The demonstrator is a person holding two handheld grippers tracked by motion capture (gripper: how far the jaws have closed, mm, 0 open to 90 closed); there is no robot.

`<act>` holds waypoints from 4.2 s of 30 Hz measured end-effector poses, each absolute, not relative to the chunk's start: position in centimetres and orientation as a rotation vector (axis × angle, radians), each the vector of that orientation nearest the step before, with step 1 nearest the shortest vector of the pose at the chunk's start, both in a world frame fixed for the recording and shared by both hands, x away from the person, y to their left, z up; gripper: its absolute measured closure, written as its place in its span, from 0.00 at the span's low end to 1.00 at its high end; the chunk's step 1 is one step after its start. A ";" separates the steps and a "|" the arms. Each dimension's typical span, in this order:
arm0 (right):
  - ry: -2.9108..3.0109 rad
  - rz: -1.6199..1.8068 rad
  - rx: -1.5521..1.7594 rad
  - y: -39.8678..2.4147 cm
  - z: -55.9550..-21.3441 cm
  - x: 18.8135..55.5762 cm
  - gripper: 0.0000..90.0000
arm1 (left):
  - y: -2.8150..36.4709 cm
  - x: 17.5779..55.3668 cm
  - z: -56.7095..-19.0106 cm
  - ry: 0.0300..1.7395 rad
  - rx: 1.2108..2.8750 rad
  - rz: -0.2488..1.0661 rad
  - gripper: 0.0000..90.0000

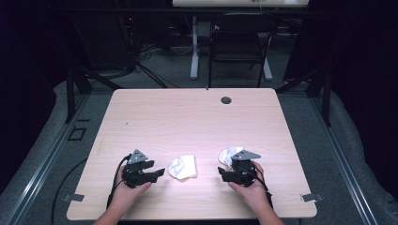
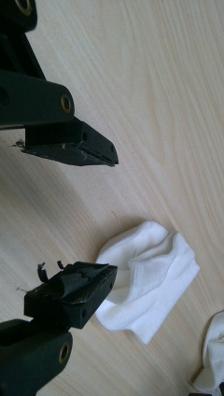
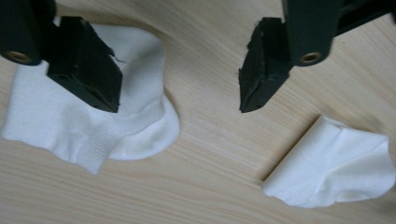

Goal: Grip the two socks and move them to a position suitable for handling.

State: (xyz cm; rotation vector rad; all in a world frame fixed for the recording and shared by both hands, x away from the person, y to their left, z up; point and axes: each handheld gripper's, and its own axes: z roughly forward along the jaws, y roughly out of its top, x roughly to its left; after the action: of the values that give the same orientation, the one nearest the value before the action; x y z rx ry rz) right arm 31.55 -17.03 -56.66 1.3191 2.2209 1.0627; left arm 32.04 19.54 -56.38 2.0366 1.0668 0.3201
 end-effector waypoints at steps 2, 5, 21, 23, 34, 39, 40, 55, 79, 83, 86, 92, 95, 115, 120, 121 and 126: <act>2.224 1.047 1.314 -16.9 -56.7 31.6 0.29 | 19.4 32.0 -56.4 1.066 2.033 0.308 0.44; 2.238 1.014 1.289 -16.5 -56.8 31.5 0.26 | 19.3 32.0 -56.3 1.055 2.033 0.317 0.44; 2.262 1.004 1.207 -16.1 -57.3 31.4 0.48 | 19.1 32.0 -56.5 1.042 2.059 0.358 0.44; 2.259 1.019 1.217 -15.9 -57.3 31.3 0.48 | 19.2 32.0 -56.4 1.038 2.057 0.359 0.46; 2.388 1.004 1.141 -12.8 -56.1 31.7 0.64 | 19.7 32.5 -56.6 1.068 2.023 0.353 0.57; 2.387 0.999 1.136 -11.1 -56.0 32.7 0.70 | 19.8 32.4 -56.6 1.049 2.003 0.347 0.57; 2.383 1.022 1.163 -10.8 -56.0 32.9 0.73 | 19.8 32.4 -56.6 1.043 1.999 0.347 0.56; 2.389 1.100 1.254 -7.1 -56.0 35.9 0.98 | 19.8 32.4 -56.7 1.055 2.003 0.359 0.56; 2.478 1.057 1.150 -5.8 -57.6 34.4 0.99 | 19.0 31.9 -56.7 1.020 2.018 0.314 0.61; 2.504 1.051 1.121 -6.2 -57.5 33.7 0.99 | 18.7 31.6 -56.8 1.008 2.026 0.306 0.61; 2.524 1.049 1.097 -6.5 -57.4 33.2 0.99 | 18.2 31.6 -57.0 0.996 2.040 0.305 0.61; 2.544 1.039 1.081 -6.7 -57.3 32.6 0.99 | 16.8 32.0 -57.6 0.992 2.046 0.252 0.71; 2.551 1.039 1.074 -6.6 -57.3 32.4 0.99 | 16.4 32.1 -57.8 0.972 2.057 0.243 0.75; 2.512 1.103 1.117 -6.7 -57.0 32.2 0.89 | 14.9 30.4 -58.3 0.944 2.118 0.180 0.98; 2.488 1.180 1.073 -6.0 -55.7 31.2 0.81 | 15.0 30.4 -58.3 0.951 2.110 0.174 0.98; 2.484 1.189 1.066 -5.9 -55.6 31.1 0.80 | 15.0 30.4 -58.4 0.953 2.107 0.174 0.97; 2.491 1.219 1.023 -4.7 -55.5 30.4 0.76 | 15.0 30.4 -58.4 0.963 2.095 0.168 0.97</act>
State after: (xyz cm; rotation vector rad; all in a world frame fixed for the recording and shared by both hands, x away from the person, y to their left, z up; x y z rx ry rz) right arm 30.42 -4.69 -55.52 1.0230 2.4911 1.2186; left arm 30.36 14.98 -58.43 2.0953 0.9625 0.1676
